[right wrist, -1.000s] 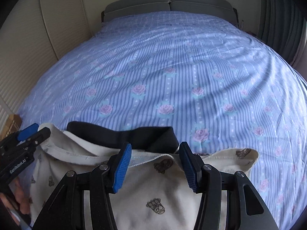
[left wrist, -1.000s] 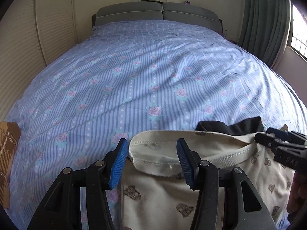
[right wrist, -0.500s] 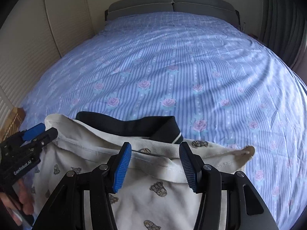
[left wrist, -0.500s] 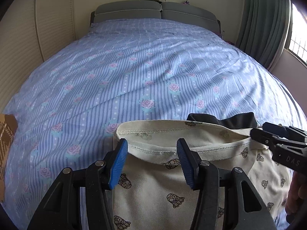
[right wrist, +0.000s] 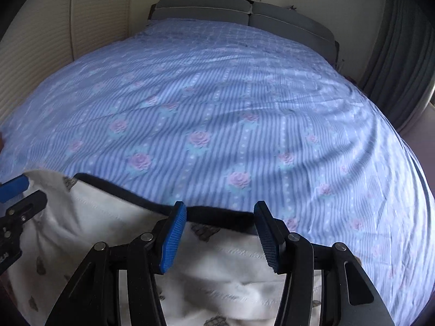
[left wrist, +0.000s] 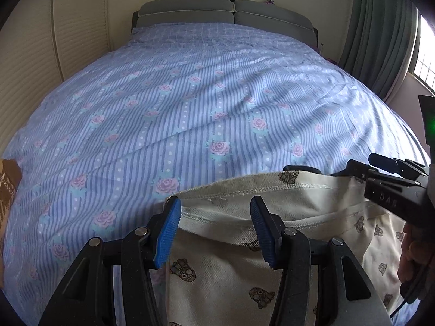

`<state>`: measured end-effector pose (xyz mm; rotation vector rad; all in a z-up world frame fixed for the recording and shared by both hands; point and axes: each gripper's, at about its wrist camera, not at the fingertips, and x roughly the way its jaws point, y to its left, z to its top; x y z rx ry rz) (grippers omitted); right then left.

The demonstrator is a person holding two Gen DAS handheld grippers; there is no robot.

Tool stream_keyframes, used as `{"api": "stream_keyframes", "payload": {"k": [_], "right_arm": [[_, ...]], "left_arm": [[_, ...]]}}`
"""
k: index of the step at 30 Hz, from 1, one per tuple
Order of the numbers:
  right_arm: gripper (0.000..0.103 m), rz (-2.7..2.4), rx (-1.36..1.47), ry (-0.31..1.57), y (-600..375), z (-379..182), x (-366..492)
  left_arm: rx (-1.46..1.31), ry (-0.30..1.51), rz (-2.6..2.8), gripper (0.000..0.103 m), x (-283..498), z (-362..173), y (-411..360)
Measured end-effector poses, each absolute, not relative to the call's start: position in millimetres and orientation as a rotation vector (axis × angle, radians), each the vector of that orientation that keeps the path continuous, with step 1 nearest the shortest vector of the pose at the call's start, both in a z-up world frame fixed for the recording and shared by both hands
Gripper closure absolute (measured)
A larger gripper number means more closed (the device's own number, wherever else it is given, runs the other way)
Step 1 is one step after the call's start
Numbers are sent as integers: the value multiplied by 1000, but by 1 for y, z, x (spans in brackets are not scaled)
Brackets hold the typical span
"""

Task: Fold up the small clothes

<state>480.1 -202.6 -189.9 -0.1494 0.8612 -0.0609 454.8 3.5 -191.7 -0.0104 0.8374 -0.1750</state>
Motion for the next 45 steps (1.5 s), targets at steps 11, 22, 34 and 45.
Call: {"api": "stream_keyframes", "payload": {"k": [11,22,34,45], "right_arm": [[50,-48,12,833,-242,-177,407],[50,-58,23,923,-247,-211,405],[50,-113,26,872,-259,-193,458],[50,-65,57,821,-262,-173,416]], "left_arm": [[-36,853,-217,51,412,-197,19],[14,881,-206,51,454,-212,2],[13,855,-156,51,488,-201,15],[85,726,-425,51,446,-167,-13]]}}
